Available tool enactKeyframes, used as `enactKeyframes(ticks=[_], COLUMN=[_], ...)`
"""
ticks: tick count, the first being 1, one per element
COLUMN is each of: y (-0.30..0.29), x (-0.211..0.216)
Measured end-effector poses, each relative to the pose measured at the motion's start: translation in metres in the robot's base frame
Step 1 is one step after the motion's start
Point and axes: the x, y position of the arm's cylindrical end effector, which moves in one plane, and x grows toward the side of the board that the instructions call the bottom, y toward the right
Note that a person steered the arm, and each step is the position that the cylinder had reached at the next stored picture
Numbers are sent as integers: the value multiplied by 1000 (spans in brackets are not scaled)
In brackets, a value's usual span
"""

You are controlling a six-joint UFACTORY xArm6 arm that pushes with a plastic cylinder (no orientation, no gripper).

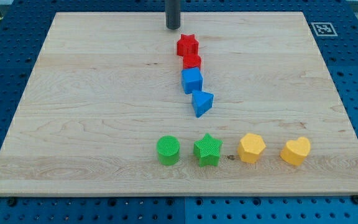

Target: Nudge the yellow heart down a bit

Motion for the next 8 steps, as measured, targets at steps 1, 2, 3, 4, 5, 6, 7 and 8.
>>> enactKeyframes(ticks=[1, 2, 3, 4, 5, 6, 7, 8], y=[0, 0, 0, 0, 4, 58, 132, 176], x=[-3, 4, 9, 10, 30, 33, 42, 113])
